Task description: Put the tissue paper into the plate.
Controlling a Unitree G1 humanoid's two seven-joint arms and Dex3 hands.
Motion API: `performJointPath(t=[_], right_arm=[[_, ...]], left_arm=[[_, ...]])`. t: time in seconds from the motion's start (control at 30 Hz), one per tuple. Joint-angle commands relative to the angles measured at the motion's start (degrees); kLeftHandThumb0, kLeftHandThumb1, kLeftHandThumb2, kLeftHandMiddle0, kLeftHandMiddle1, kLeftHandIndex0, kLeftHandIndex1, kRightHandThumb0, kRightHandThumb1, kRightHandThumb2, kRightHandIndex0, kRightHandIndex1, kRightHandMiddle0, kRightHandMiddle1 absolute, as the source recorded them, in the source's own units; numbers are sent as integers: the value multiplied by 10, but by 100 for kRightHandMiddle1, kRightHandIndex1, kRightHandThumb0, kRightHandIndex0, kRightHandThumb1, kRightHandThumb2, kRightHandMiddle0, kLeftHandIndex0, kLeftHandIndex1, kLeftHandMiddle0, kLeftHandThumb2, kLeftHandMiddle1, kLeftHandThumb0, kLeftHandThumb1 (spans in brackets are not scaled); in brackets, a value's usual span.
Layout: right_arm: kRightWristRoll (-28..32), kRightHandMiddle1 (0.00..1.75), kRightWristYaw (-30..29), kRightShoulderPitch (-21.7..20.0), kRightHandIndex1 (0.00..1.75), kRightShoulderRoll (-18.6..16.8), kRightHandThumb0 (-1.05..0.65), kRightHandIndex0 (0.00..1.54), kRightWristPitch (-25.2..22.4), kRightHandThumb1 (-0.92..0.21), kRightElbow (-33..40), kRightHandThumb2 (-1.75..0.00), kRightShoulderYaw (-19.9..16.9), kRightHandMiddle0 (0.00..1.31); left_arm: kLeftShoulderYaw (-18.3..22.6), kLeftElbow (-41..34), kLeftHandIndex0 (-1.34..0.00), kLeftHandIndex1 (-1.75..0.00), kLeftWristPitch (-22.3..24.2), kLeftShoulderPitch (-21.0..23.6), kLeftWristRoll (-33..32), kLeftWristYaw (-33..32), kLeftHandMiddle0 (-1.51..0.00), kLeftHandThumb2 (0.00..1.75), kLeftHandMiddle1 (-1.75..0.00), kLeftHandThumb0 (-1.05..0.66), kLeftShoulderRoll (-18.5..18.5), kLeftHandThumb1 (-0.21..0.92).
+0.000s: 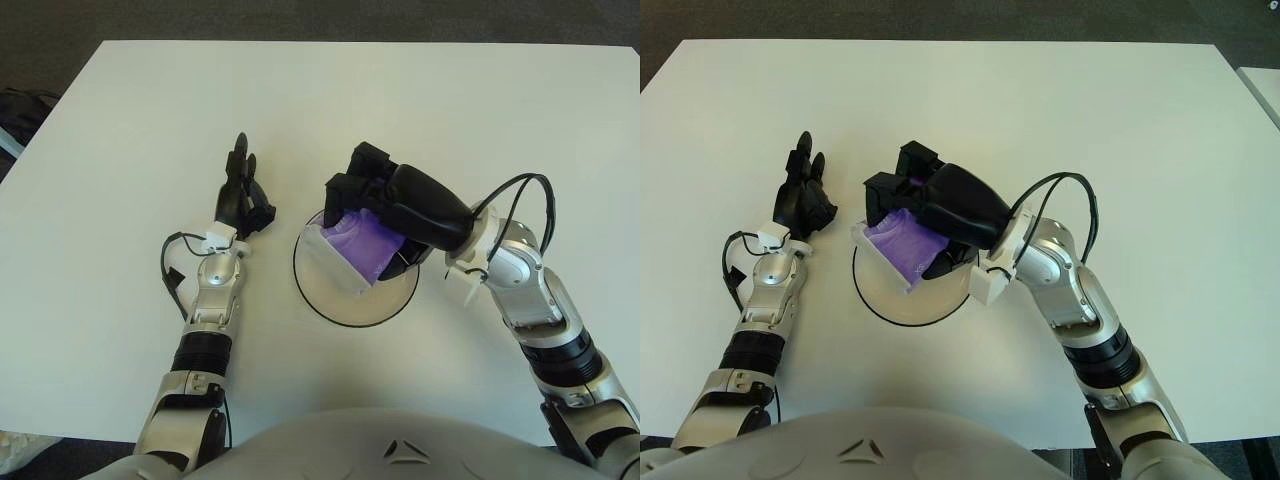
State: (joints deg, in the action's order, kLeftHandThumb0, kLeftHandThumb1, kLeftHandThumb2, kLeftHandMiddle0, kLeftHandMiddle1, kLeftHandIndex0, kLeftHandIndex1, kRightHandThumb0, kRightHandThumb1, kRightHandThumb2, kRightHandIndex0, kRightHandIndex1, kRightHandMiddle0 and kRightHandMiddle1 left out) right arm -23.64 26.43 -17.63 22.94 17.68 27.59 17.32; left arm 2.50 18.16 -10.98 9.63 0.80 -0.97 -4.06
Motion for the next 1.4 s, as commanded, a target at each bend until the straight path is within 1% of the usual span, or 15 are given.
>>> performJointPath(t=[0.0,0.03,0.07,0.1,0.13,0.17,0.2,0.23,0.33,0.67,0.9,0.97,1.1,1.3,1.37], right_arm=[[-4,73,41,-19,61,30,-81,17,0,-82,8,-89,7,7],[-7,62,43,-22,50,35,-84,15,9,-84,6,-89,6,6],[-8,42,45,-24,34,39,-90,11,16,-87,4,-89,6,4],[-9,29,45,-25,23,40,-94,8,20,-89,3,-89,5,2],[-18,24,35,-26,20,42,-96,7,35,-90,-1,-89,3,2],[-28,15,23,-26,13,43,-99,5,51,-90,-6,-90,1,1],[-36,10,14,-27,8,44,-101,3,63,-91,-10,-90,0,1],[-46,8,3,-28,7,45,-102,2,80,-91,-16,-90,-1,1],[-60,2,-14,-31,2,50,-104,1,113,-92,-29,-87,-5,0],[-85,0,-36,-40,0,60,-105,0,162,-92,-55,-83,-11,0],[-85,0,-40,-42,0,61,-105,0,173,-92,-68,-85,-12,0],[-84,0,-38,-42,0,61,-105,0,172,-92,-69,-86,-13,0],[-77,0,-34,-43,0,61,-105,0,170,-92,-71,-89,-14,0],[-31,0,-9,-53,0,64,-105,0,140,-92,-80,-92,-21,0],[-2,0,5,-68,0,64,-105,0,122,-92,-93,-91,-26,0]], left_arm=[[-6,51,0,-8,0,-46,8,2,-16,110,0,-92,5,92],[-10,61,0,-7,-28,-48,13,3,-15,110,0,-93,3,92],[-13,69,0,-4,-48,-49,17,4,-15,109,0,-93,1,92],[-14,74,0,-3,-61,-49,19,4,-14,108,0,-93,0,92],[-18,82,0,-2,-91,-51,23,6,-14,108,0,-93,-3,92],[-20,90,0,-1,-116,-52,25,9,-15,107,0,-93,-5,92],[-22,98,0,-1,-136,-51,26,10,-15,106,-1,-93,-7,92],[-24,104,0,-1,-155,-52,27,12,-15,105,-1,-93,-8,92],[-27,114,0,0,-181,-52,29,12,-16,103,-1,-92,-8,92],[-21,123,0,0,-189,-43,39,-15,-18,98,-2,-91,-10,92],[-16,126,0,0,-154,-39,40,-39,-16,95,-1,-89,-3,92],[-15,128,0,0,-143,-36,37,-41,-15,95,0,-88,-1,92],[-15,132,0,0,-137,-34,31,-37,-15,97,0,-88,-4,92],[-16,146,0,0,-144,-33,29,-25,-14,103,0,-88,-15,92],[-16,155,0,0,-151,-30,29,-23,-15,105,-1,-87,-18,92]])
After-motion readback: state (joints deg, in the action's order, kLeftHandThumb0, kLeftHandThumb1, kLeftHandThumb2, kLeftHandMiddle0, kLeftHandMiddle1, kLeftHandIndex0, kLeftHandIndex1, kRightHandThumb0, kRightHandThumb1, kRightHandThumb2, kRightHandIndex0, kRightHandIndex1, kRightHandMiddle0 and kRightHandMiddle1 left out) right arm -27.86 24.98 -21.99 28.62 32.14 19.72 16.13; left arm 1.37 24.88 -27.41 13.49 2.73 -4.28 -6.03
